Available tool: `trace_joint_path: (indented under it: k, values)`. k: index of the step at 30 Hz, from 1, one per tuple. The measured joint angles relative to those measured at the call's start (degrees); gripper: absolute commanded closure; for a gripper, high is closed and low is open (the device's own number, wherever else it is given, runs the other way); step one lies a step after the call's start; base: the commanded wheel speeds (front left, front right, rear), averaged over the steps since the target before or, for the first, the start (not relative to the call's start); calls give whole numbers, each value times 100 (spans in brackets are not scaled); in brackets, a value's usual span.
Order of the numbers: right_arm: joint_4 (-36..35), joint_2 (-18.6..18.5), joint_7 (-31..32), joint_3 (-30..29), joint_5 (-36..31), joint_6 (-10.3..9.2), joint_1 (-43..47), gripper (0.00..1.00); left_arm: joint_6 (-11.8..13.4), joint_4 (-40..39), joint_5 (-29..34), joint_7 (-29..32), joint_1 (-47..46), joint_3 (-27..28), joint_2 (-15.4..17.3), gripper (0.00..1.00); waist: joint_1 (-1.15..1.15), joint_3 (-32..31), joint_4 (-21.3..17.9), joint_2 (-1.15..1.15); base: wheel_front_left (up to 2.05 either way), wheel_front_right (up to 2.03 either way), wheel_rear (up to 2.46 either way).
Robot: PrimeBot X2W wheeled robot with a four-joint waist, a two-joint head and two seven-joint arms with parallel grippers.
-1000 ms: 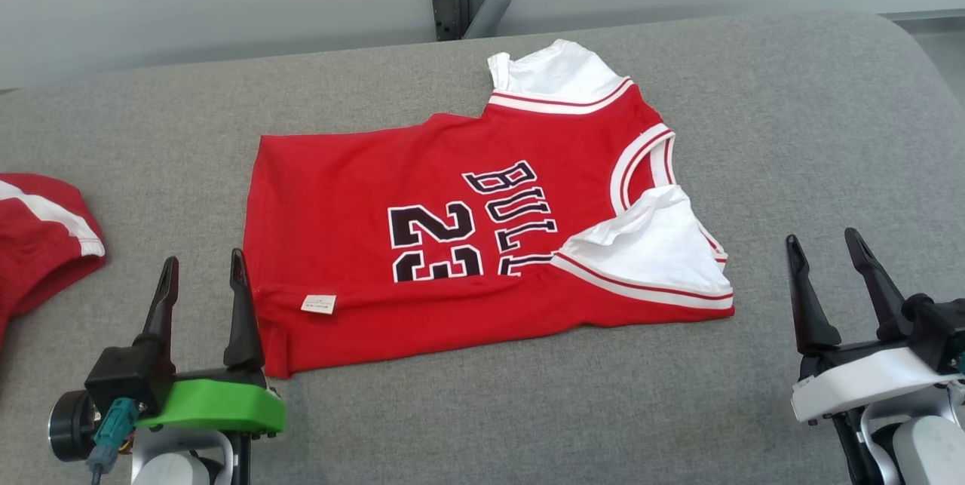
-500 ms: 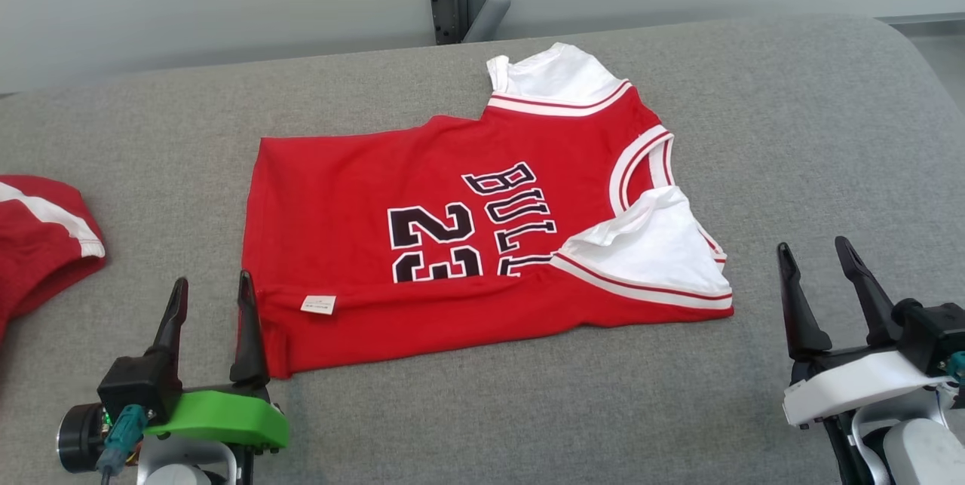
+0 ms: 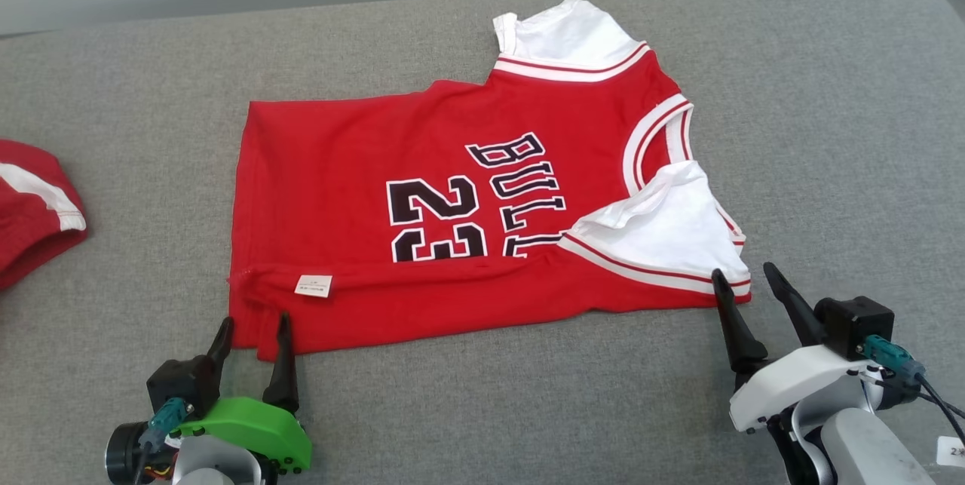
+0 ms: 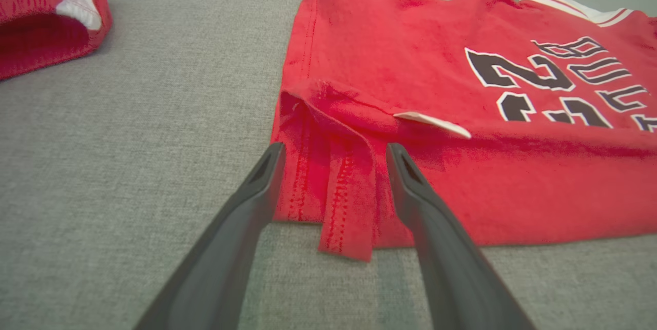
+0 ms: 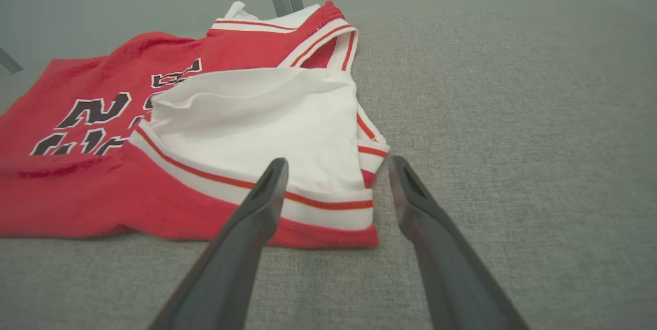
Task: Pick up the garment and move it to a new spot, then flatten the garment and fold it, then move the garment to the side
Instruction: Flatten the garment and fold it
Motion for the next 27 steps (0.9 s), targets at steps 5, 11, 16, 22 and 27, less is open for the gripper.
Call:
trace_joint_path:
  k: [5,11,16,22,27]
  values:
    - [481,48,-62,98,84,0,-259,0,-107,603,-126,-31,-201,38,-70,0,0,159,27,0,0,0,0]
    - [898,73,-99,147,285,0,-503,0,-248,1087,-308,-77,-503,105,-120,0,0,256,36,0,0,0,0]
    - [1139,54,-66,345,527,0,-631,100,-393,1352,-458,-97,-661,151,-137,100,0,274,53,0,0,0,0]
    - [1112,-38,-74,468,820,5,-651,100,-491,1399,-599,-43,-677,179,-76,100,0,248,83,0,0,0,0]
    - [672,-244,27,531,1172,4,-381,100,-594,1046,-695,285,-558,144,64,100,0,166,130,0,0,0,0]
